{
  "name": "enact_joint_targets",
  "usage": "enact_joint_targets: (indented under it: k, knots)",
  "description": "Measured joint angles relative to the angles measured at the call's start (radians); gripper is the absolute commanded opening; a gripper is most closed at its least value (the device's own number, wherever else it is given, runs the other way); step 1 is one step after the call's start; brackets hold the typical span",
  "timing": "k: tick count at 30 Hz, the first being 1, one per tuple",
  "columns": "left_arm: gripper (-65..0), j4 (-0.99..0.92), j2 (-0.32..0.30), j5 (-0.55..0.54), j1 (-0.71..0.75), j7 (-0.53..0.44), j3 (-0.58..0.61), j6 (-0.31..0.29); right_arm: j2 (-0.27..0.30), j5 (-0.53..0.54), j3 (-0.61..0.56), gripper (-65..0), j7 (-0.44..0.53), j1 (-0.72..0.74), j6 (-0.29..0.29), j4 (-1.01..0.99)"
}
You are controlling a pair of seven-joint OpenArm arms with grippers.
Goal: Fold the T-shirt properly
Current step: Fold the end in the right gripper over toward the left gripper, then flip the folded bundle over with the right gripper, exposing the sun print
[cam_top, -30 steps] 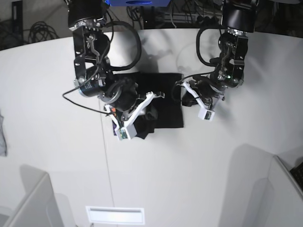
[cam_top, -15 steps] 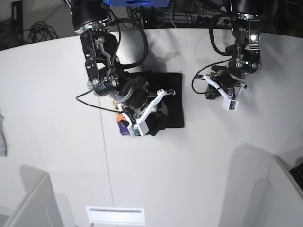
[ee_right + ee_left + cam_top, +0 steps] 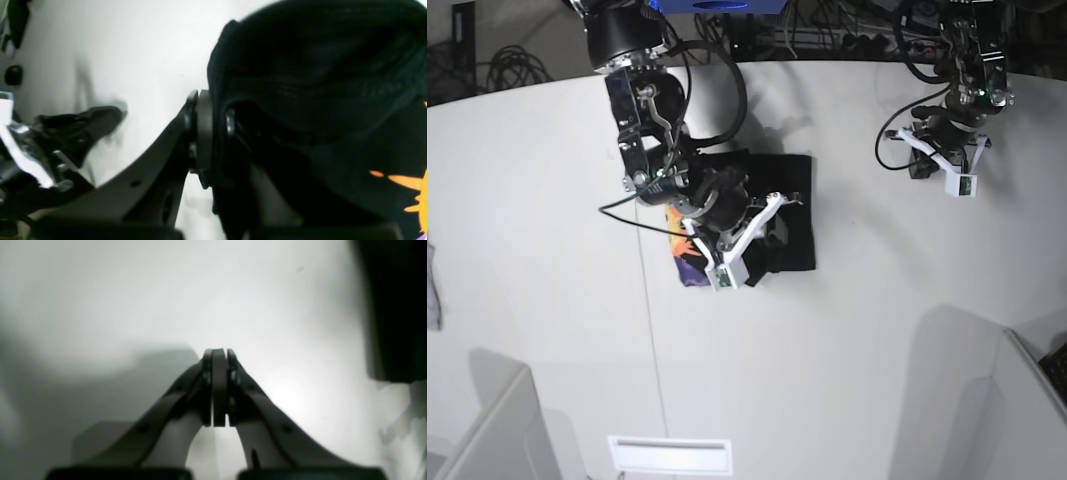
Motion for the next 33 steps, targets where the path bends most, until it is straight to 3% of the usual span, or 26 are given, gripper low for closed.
enact_joint_targets:
  k: [21,22,26,28,30,33]
  knots:
    - [-65.0,0.003,0.002,0.000,0.013,0.000,0.000,0.000,0.000,0.000,0.001,-65.0,-0.003,0.010,0.000,-0.048]
    - [-65.0,0.006,0.002,0.000,0.013,0.000,0.000,0.000,0.000,0.000,0.001,-63.0,-0.003,0.010,0.000,-0.048]
    - [-65.0,0.090,0.001,-0.005,0.050,-0.003,-0.001,0.000,0.000,-0.001,0.001,-34.1,0.001,0.010,0.000,-0.048]
    - [-65.0,0.121,0.000,-0.007,0.066,-0.003,-0.002,-0.001,0.000,0.004,0.001,-24.3,0.002,0.013,0.000,-0.057]
    - [-65.0,0.127,0.000,-0.006,0.073,-0.003,-0.002,-0.001,0.000,0.003,0.001,-19.8,0.001,0.012,0.000,-0.064]
    - [-65.0,0.126,0.000,-0.003,0.074,-0.002,-0.002,0.000,-0.016,0.005,0.002,-19.7,0.007,0.013,0.000,-0.083]
